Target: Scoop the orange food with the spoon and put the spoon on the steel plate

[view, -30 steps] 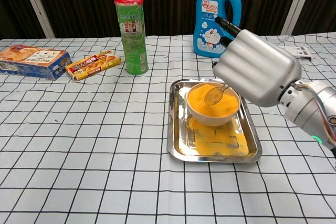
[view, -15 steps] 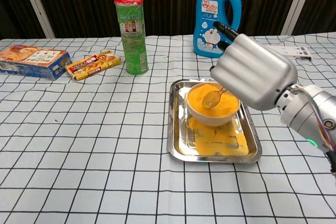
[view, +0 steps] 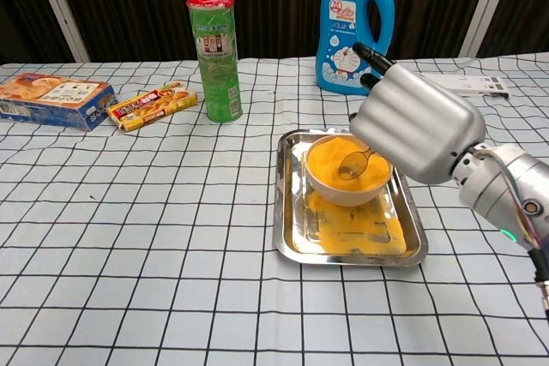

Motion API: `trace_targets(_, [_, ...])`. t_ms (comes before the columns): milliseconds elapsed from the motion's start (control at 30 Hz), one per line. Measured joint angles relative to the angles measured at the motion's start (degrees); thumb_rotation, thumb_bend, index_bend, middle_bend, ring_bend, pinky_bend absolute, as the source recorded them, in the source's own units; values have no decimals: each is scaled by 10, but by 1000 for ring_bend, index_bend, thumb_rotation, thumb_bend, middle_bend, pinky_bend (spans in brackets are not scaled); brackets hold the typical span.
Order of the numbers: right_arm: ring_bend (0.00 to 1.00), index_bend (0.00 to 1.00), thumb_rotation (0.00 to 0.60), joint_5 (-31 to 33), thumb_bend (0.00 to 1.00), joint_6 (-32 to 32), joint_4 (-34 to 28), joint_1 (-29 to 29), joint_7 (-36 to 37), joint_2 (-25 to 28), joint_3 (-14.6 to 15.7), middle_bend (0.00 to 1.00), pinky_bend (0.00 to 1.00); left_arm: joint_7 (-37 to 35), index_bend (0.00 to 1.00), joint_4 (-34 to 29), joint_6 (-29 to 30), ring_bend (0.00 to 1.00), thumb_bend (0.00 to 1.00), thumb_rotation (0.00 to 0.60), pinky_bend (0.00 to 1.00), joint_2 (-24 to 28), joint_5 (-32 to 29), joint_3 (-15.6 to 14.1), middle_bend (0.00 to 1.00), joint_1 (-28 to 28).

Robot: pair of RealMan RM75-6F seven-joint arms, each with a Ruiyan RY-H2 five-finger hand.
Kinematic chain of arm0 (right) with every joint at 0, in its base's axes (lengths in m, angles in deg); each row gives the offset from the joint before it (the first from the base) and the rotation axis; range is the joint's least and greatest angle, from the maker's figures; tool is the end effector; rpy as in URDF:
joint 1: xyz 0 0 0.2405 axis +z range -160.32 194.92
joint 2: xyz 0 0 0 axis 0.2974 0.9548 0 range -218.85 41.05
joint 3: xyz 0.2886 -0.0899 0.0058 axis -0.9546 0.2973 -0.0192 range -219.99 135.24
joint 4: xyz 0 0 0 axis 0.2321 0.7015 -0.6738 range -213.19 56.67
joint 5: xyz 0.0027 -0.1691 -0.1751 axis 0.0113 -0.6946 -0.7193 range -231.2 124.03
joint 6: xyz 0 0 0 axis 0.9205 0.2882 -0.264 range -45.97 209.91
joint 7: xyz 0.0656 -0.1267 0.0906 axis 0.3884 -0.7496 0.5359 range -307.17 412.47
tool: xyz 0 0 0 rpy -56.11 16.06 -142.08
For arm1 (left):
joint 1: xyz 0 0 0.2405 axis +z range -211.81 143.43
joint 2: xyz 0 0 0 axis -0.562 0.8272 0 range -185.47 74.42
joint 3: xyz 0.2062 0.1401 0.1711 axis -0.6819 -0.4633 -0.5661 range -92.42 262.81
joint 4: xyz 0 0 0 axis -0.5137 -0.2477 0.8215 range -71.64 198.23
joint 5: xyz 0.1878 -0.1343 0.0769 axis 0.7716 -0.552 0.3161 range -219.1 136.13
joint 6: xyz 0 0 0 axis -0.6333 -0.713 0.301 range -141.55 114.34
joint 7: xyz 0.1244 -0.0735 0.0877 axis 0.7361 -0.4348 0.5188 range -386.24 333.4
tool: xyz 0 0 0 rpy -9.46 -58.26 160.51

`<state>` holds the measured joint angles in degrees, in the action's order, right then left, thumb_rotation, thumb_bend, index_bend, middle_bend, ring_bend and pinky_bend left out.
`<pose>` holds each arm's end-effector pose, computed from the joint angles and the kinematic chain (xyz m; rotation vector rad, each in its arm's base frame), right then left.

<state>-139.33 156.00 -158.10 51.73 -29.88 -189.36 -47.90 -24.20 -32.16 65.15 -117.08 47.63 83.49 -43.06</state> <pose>-0.1498 -0.3313 -0.0878 1.7496 0.3263 0.4764 -0.3496 0.2139 0.1270 -1.5904 -0.9460 -0.8353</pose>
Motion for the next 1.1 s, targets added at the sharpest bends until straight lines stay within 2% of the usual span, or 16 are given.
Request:
trace_targets(300, [289, 655, 600, 13, 689, 2, 13, -3, 0, 8, -14, 574, 0, -1, 0, 0, 1, 0, 0, 600, 0, 0, 1, 0, 0, 0])
trace_targets(700, [289, 655, 600, -4, 689, 5, -31, -4, 8, 10, -4, 574, 0, 1, 0, 0, 1, 0, 0, 600, 0, -1, 2, 0, 0, 0])
trace_targets(1100, [289, 655, 600, 9, 689, -5, -7, 0, 7, -14, -14, 574, 0, -4, 0, -2, -4, 0, 0, 600, 0, 2, -1, 0, 0, -2])
